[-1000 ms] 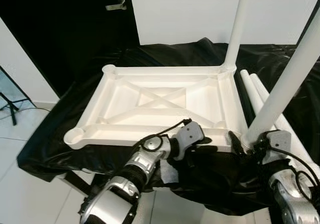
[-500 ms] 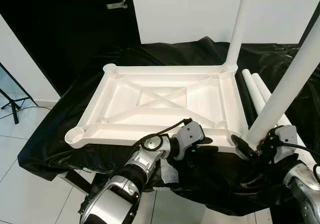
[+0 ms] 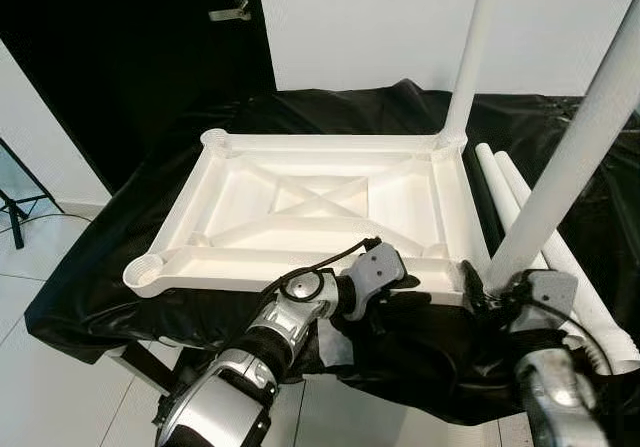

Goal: Building children table

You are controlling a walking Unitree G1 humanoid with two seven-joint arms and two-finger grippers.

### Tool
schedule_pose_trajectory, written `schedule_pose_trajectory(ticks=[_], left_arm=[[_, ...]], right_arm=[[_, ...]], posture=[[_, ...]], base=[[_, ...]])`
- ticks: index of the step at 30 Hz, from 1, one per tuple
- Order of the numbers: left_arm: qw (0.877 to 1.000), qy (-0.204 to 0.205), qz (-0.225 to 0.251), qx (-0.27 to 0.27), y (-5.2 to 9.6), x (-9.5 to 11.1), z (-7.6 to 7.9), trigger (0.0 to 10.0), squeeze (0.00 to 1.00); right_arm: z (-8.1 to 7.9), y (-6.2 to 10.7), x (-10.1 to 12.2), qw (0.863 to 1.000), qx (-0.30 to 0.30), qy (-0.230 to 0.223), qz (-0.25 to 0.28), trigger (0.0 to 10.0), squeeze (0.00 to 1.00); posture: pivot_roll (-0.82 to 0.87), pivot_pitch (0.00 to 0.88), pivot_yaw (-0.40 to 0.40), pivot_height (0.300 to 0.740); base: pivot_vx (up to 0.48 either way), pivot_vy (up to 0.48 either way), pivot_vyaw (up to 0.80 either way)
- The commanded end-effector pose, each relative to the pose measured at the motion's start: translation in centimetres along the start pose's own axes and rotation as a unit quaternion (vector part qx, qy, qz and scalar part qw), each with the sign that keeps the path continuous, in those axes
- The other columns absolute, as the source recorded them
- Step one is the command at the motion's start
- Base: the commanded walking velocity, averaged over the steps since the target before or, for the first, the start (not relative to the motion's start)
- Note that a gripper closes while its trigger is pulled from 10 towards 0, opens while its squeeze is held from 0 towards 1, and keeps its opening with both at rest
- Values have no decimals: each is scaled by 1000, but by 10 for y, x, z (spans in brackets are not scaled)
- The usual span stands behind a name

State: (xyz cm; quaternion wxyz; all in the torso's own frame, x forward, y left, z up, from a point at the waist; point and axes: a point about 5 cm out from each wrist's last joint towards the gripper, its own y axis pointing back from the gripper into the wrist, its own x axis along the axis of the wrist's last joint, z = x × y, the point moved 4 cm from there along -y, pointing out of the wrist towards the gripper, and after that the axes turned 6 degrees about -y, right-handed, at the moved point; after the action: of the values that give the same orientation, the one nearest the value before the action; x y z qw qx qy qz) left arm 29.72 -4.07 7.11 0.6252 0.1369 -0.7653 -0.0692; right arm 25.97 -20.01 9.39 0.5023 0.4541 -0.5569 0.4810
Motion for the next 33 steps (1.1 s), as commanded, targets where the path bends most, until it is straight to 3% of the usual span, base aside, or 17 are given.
schedule_pose_trajectory(ticks=[1, 6, 9, 13, 14, 15, 19, 20, 25, 26, 33], left_arm=[[994, 58, -70, -55, 5, -42, 31, 10000, 0], [994, 59, -70, -55, 6, -42, 31, 10000, 0], [994, 59, -72, -58, 6, -44, 32, 10000, 0], [994, 59, -72, -58, 5, -43, 32, 10000, 0], [994, 58, -72, -57, 5, -43, 31, 10000, 0], [994, 58, -73, -56, 5, -43, 31, 10000, 0], [994, 58, -73, -55, 6, -43, 30, 10000, 0], [994, 58, -74, -54, 6, -43, 30, 10000, 0], [994, 58, -75, -53, 6, -44, 29, 10000, 0], [994, 58, -75, -53, 6, -44, 29, 10000, 0], [994, 58, -74, -55, 6, -43, 30, 10000, 0]], right_arm=[[-3, 13, -23, 999, -18, 11, -48, 0, 0], [3, 12, -23, 998, -42, 3, -47, 0, 0], [18, 10, -23, 994, -102, -12, -45, 0, 0], [13, 7, -26, 993, -101, -30, -49, 0, 0], [9, 5, -26, 994, -91, -35, -49, 4471, 0], [7, 3, -26, 995, -82, -35, -50, 10000, 0], [7, 2, -26, 995, -83, -29, -48, 10000, 0], [9, 0, -23, 995, -81, -27, -43, 10000, 1000], [8, -5, -14, 998, -63, -7, -25, 10000, 1000], [6, -7, -8, 1000, -17, 18, -16, 10000, 0], [8, -8, 5, 993, 97, 74, -9, 10000, 0]], posture=[[-165, 0, 47, 740], [-170, 0, 50, 740], [-169, 0, 54, 740], [-168, 0, 54, 740], [-168, 0, 54, 740], [-169, 0, 54, 740], [-169, 0, 54, 740], [-168, 0, 53, 740], [-171, 0, 53, 740], [-177, 0, 55, 740], [-187, 0, 58, 740]], base=[[0, 0, 0], [0, 0, 0], [0, 0, 0], [0, 0, 0], [0, 0, 0], [0, 0, 0], [0, 0, 0], [0, 0, 0], [0, 0, 0], [0, 0, 0], [0, 0, 0]])
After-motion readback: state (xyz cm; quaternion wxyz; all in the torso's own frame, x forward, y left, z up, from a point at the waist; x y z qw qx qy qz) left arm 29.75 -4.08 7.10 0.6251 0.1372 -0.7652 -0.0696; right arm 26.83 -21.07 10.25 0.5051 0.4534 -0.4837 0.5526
